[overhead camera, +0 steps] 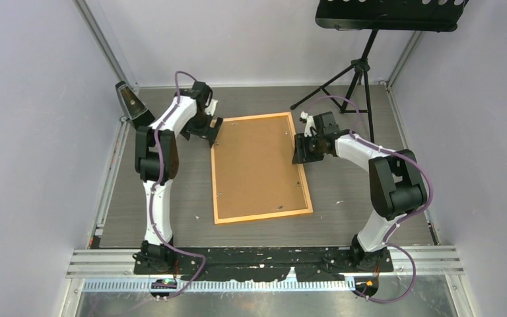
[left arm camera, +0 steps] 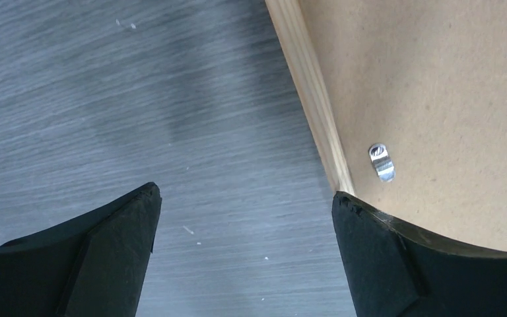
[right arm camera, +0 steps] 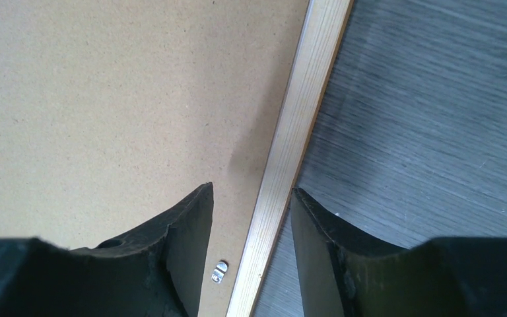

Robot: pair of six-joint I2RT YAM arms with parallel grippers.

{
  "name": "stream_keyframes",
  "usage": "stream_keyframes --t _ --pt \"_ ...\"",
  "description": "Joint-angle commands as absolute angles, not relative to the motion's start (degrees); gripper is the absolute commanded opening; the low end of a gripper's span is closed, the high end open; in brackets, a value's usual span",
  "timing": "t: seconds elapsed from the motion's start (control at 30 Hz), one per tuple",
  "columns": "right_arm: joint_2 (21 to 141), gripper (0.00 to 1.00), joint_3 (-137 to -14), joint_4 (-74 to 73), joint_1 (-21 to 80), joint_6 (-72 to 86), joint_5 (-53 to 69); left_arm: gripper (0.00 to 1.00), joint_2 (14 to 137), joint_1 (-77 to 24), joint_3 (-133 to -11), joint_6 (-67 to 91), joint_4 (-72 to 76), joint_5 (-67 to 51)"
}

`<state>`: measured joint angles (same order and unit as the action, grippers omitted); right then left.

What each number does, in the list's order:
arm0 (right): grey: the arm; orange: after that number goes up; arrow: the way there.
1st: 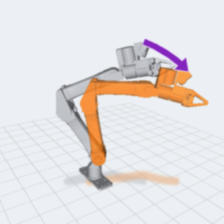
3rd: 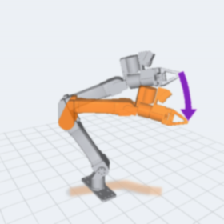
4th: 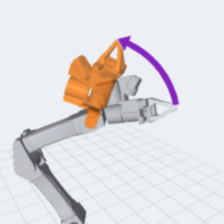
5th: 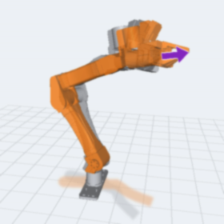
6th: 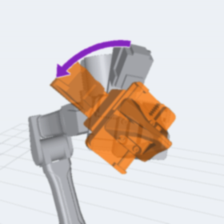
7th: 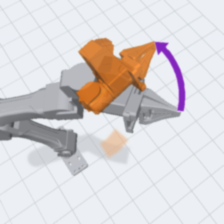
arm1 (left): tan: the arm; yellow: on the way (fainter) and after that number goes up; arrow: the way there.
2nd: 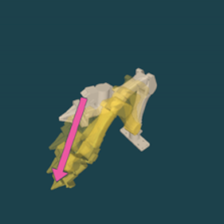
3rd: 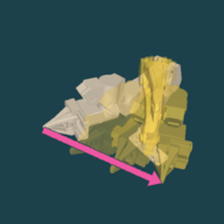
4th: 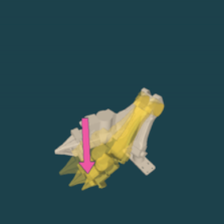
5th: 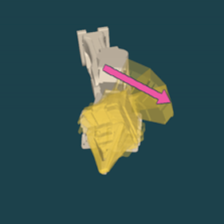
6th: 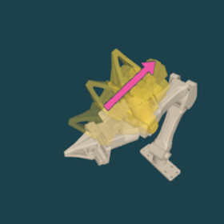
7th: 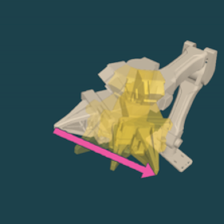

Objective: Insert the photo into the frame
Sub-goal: Move the photo frame to the center of the board, then install the photo frame at the center of the board.

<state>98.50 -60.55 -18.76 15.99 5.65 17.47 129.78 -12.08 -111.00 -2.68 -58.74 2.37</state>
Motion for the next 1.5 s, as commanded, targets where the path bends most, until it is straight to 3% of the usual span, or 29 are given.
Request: stream_keyframes --t 0.0,0.27,0.37,0.97,1.3,1.47 --pt "98.5 0.53 -62.4 -19.0 15.7 4.6 19.0 1.0 124.7 -14.1 -107.3 -4.4 -56.9 6.6" --pt "99.3 0.53 -63.0 -19.3 15.7 4.5 20.1 0.96 122.2 -16.8 -102.7 -6.0 -54.3 10.7" --pt "100.2 0.53 -63.3 -19.5 15.7 4.4 20.1 0.9 123.8 -16.9 -104.9 -6.4 -55.6 10.8" --pt "101.8 0.53 -64.6 -20.4 15.7 3.4 19.0 0.95 130.4 -19.0 -116.4 -13.4 -63.3 12.0" --pt "100.7 0.53 -65.4 -20.9 15.7 1.9 16.7 1.0 115.8 -18.4 -100.2 -1.6 -50.6 5.0" --pt "101.4 0.53 -65.7 -21.2 15.6 1.9 16.1 1.0 115.2 -18.1 -96.7 6.0 -51.3 -2.2"
